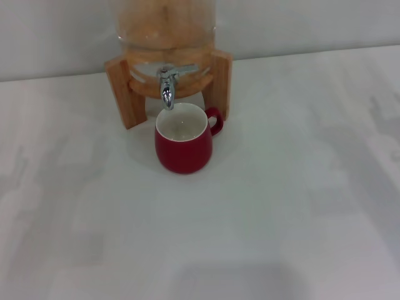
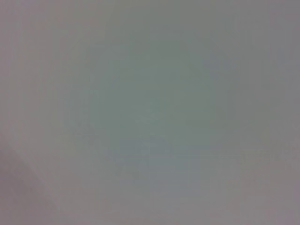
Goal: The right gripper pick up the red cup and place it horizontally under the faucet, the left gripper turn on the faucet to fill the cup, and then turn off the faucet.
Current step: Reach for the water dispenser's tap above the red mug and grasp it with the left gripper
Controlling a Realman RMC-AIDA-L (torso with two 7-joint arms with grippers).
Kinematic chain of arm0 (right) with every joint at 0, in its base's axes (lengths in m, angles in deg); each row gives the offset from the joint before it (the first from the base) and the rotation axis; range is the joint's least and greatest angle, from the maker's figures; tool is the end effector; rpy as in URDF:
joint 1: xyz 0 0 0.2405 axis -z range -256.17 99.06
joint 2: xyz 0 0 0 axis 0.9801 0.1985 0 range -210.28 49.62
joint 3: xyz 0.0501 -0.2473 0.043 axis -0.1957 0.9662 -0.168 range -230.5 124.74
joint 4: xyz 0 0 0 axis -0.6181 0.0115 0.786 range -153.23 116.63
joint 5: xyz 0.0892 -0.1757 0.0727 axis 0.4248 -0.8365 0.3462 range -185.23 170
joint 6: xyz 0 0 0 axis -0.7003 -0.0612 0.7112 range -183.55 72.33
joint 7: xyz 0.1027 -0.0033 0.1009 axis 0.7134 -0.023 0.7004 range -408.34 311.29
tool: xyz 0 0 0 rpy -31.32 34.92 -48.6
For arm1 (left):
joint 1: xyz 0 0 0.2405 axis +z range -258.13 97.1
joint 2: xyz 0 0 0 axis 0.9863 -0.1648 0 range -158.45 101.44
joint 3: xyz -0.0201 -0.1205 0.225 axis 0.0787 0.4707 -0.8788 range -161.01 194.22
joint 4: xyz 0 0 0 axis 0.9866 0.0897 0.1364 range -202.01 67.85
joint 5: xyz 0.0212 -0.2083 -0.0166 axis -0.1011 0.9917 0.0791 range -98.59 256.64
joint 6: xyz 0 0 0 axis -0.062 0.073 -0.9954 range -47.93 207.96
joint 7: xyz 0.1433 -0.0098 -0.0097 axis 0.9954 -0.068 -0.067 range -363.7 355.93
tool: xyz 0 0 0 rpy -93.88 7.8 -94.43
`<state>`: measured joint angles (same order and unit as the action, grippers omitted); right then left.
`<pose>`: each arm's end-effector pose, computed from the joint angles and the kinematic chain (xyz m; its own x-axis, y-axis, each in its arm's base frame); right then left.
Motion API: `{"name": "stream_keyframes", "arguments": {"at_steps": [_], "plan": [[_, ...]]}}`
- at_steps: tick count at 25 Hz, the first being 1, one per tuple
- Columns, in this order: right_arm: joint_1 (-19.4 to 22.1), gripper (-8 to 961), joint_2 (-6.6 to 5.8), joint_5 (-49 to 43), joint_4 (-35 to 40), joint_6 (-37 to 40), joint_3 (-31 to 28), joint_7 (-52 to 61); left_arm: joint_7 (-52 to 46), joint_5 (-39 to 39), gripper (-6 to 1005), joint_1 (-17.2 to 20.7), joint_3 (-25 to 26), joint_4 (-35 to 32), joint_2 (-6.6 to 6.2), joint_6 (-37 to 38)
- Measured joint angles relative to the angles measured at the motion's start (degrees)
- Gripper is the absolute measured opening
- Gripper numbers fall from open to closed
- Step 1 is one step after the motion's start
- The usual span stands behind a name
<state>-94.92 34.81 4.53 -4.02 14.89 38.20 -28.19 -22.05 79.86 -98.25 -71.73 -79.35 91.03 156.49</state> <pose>0.3670 0.3087 0.0620 0.6331 0.1700 -0.7552 -0.7649 -0.0125 -0.6440 -0.3310 0.3036 0.0181 0.6406 -0.1972 0.7421 0.7204 -0.1801 -0.6698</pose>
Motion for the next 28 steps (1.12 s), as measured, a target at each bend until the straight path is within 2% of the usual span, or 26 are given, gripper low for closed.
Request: {"name": "stream_keyframes", "arguments": {"at_steps": [10,15,19,23,28], "plan": [[-1.41,550,0.17,-0.03,-0.92,-4.14,1.39,1.16,-0.30,-0.81,771,-2.15,-0.54,-0.01,-0.18,-2.29],[-1.65,549,0.23,0.12,-0.92,-6.03,3.52,1.68,-2.56,-7.56,771,-1.97,-0.61,-4.17,-0.87,-6.43],[-1.85,548,0.31,0.16,-0.91,-7.86,4.35,2.05,-5.47,-19.25,771,1.92,-0.62,-15.98,-1.49,-15.38],[-2.01,547,0.42,0.16,-0.91,-9.08,5.09,2.96,-11.05,-33.04,771,9.06,-0.45,-33.31,-0.79,-26.07],[-2.00,547,0.45,0.15,-0.92,-9.17,6.03,3.60,-21.32,-43.90,771,16.91,-0.71,-48.31,-0.43,-29.39]]}}
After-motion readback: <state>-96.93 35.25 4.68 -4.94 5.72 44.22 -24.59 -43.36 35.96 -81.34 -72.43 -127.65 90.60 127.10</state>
